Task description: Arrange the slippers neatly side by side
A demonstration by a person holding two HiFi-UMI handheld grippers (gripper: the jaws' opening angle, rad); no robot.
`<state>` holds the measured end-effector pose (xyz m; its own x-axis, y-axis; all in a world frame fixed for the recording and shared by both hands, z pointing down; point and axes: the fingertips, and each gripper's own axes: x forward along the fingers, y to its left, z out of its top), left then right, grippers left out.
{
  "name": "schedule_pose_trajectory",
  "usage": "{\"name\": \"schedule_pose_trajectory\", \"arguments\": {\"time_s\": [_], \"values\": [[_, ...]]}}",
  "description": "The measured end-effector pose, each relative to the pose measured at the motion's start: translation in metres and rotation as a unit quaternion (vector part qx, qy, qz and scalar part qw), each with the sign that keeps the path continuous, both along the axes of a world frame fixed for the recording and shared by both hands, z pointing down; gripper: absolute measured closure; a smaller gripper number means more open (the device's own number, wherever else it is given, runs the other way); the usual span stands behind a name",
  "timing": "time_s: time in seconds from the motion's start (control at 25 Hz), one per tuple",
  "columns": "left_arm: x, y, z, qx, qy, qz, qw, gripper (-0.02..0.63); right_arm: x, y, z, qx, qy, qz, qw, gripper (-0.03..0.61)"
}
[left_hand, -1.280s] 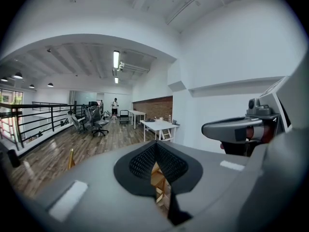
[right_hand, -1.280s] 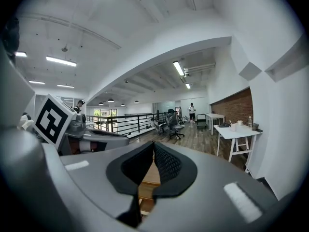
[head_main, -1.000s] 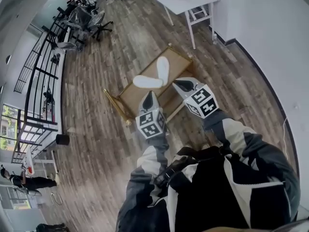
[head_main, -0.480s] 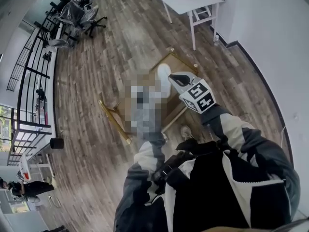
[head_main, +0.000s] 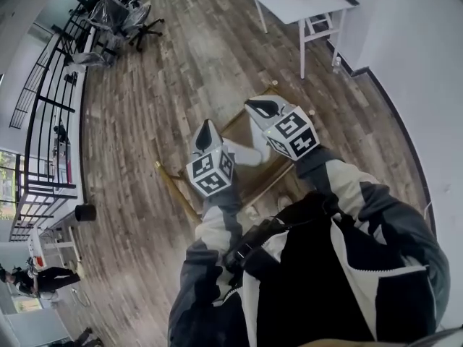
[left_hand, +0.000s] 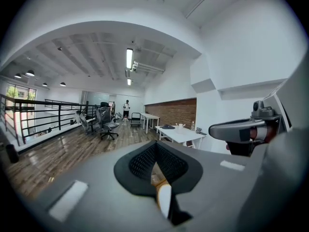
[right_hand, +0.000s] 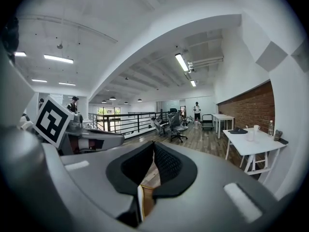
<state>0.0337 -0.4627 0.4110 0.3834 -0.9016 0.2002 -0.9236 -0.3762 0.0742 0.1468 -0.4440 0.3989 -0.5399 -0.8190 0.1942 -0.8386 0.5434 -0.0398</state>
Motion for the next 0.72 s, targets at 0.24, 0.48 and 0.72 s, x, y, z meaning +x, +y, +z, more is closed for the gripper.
{"name": "schedule_pose_trajectory", "arguments": {"time_s": [0.24,0.48,0.72], "values": [[-0.019,-0.013,0.004,-0.008,0.004,-0.045,0.9990,0.603,-0.030,-0.030,0.005,-0.005,0.003,-0.056,0.998,0.565],[-0.027,-0.024,0.011,-0.018,0.013,-0.107,0.9940,0.603,-0.044,-0.058,0.012,-0.014,0.005,-0.120,0.993,0.566],[-0.035,-0.028,0.016,-0.022,0.011,-0.164,0.9862,0.603,-0.059,-0.073,0.023,-0.025,0.013,-0.181,0.983,0.566]]}}
